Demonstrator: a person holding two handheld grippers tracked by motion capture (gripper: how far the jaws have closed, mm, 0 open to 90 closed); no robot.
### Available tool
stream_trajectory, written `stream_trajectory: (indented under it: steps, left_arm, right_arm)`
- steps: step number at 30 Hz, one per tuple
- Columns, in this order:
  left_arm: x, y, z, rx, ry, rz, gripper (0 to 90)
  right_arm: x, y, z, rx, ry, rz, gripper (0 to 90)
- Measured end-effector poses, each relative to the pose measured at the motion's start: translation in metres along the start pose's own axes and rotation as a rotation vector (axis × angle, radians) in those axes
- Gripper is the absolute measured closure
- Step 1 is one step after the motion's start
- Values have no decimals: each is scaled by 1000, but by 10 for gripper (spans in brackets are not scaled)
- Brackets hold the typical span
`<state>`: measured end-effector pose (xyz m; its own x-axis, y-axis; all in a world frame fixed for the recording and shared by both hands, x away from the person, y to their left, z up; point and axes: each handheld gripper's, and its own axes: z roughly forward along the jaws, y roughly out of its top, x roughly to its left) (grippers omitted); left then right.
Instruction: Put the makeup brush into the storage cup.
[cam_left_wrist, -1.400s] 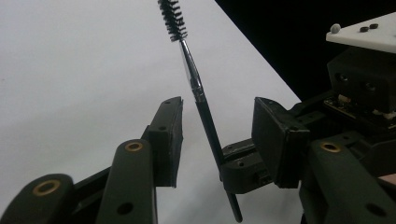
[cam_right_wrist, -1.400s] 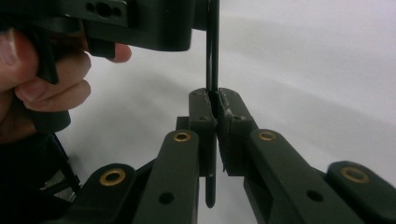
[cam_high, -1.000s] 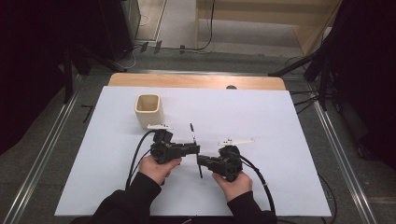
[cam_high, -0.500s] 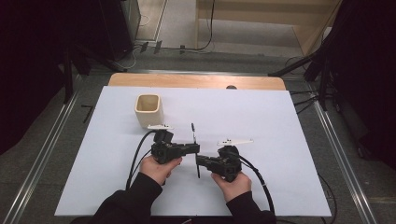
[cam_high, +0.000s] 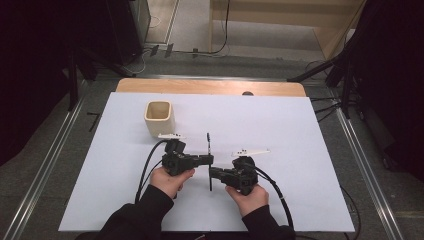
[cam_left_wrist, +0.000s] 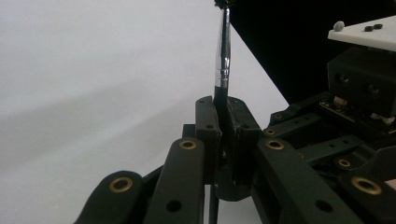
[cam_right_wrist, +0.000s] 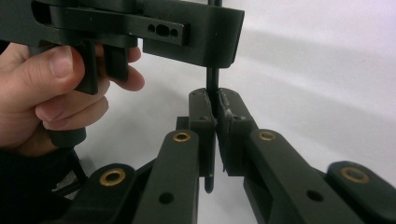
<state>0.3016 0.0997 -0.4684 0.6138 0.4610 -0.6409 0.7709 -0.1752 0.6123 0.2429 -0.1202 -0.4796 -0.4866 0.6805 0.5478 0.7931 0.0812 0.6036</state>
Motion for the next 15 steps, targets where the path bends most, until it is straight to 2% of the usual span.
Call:
stream_trajectory:
  steps: [9, 15]
  left_arm:
    - [1, 0, 1, 14, 2, -11, 855]
    - [0, 0, 1, 30, 7, 3, 855]
  right_arm:
    - [-2, 1, 2, 16, 14, 3, 859]
    - [0, 0, 4, 31, 16, -23, 755]
